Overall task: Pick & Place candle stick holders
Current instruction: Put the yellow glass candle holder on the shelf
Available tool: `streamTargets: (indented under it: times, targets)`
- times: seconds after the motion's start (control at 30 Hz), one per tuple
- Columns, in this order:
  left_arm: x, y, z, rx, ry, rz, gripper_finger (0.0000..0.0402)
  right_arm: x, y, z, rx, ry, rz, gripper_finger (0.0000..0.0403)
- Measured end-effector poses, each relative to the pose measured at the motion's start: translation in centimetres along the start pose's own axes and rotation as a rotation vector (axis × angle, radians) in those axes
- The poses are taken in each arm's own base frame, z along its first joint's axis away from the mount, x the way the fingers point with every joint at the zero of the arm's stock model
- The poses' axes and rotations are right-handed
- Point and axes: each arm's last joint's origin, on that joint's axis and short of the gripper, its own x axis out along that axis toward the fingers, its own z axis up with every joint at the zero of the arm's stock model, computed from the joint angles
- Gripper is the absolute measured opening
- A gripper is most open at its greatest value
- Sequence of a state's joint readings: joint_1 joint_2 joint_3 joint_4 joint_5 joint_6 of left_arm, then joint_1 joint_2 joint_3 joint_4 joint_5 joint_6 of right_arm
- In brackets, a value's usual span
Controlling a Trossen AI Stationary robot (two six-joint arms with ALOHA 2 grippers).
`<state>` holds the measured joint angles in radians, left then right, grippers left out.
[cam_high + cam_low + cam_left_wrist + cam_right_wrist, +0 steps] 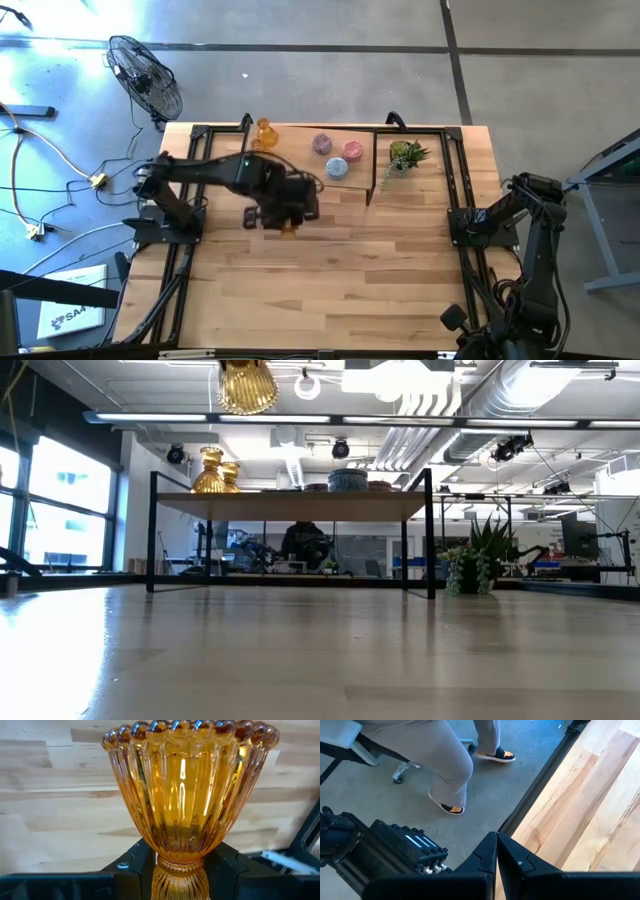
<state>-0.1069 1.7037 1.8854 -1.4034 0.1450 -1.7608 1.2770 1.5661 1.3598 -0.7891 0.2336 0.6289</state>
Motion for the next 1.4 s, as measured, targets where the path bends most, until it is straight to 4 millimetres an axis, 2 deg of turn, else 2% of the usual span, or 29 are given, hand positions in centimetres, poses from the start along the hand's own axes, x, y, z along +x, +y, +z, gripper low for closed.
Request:
streamTargets:
  times: [0.27, 0.43, 0.6, 0.7, 1.07, 1.4]
  targets:
    - [-1.0, 0.1, 4.1, -0.009, 0.179, 0.049, 0.0122, 0.0, 0.0, 0.0, 0.000, 0.000, 0.001, 0.0010]
    - [-1.6, 0.3, 7.1, 0.006, 0.175, 0.038, 0.0122, 0.0, 0.0, 0.0, 0.000, 0.000, 0.001, 0.0006]
    - [-1.0, 0.5, 9.6, -0.031, 0.271, 0.100, 0.0122, 0.0, 0.0, 0.0, 0.000, 0.000, 0.001, 0.0005]
    - [-1.0, 0.4, 11.1, 0.005, 0.297, 0.059, 0.0122, 0.0, 0.0, 0.0, 0.000, 0.000, 0.001, 0.0004]
    - [-1.4, 0.8, 15.2, -0.011, 0.351, -0.007, 0.0122, 0.0, 0.0, 0.0, 0.000, 0.000, 0.001, 0.0003]
    - [-0.3, 0.6, 17.7, -0.085, 0.403, -0.014, 0.0122, 0.0, 0.0, 0.0, 0.000, 0.000, 0.002, 0.0003]
